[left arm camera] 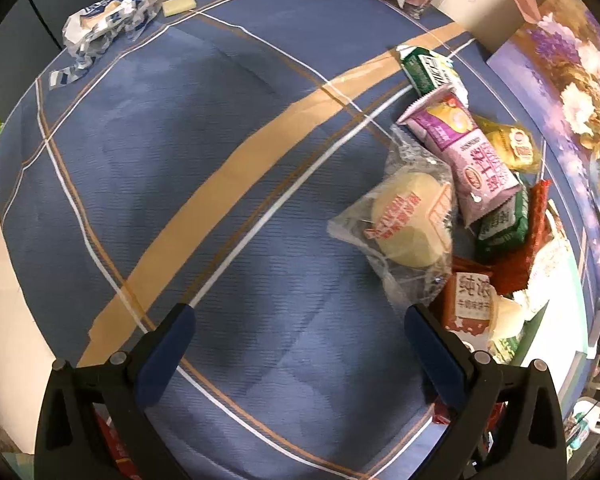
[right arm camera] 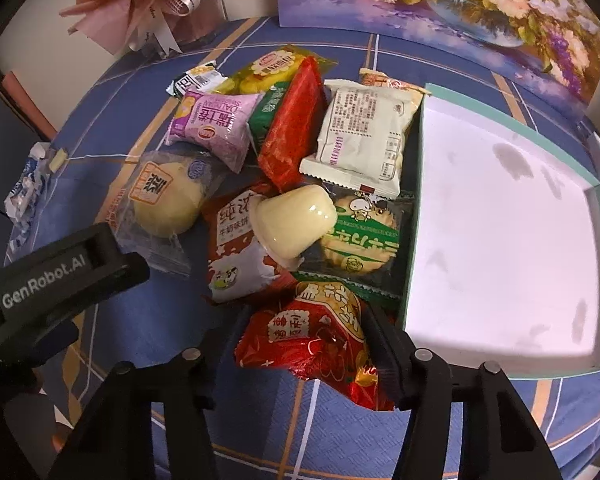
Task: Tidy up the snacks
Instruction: 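Grasp the red milk-biscuit packet with the left tool while the right tool grasps the red pastry bag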
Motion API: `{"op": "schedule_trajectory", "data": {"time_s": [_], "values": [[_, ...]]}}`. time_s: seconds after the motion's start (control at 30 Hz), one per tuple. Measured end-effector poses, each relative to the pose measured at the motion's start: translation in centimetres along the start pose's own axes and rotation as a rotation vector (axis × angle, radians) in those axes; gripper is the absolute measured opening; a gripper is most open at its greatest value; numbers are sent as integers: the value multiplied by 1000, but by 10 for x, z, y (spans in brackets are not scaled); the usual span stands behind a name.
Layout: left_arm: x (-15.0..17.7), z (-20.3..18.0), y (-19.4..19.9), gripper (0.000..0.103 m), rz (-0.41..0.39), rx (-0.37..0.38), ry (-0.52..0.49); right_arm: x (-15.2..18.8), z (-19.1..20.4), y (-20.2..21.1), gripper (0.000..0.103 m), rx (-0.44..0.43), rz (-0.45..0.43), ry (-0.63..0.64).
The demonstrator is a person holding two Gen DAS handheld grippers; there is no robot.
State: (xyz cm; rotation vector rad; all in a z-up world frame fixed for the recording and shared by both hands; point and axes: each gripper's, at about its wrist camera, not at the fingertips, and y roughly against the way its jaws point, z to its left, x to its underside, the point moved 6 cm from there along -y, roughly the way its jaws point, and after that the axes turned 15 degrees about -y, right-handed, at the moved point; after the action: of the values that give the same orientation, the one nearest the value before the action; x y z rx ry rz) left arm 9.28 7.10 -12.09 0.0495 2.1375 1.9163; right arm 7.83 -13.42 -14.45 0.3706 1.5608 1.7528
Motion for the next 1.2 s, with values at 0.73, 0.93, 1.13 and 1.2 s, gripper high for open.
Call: {"op": "schedule_trajectory", "data": {"time_s": [0.73,0.93,1.13,1.2], "values": [[-23,-103,-4,92,-53,200,-102,-10,-24,32,50,-115,5,-70],[-23,-138,-26,71,3,236,-163,-5,-26,23,50,-131,40,-89],[-35,-176,-50,71,16,228,-229,-7,-29,24,50,-142,45,-100],[-39,-181,-51,71,25,195,-266,-8,-27,24,50,-134,41,-98]]}}
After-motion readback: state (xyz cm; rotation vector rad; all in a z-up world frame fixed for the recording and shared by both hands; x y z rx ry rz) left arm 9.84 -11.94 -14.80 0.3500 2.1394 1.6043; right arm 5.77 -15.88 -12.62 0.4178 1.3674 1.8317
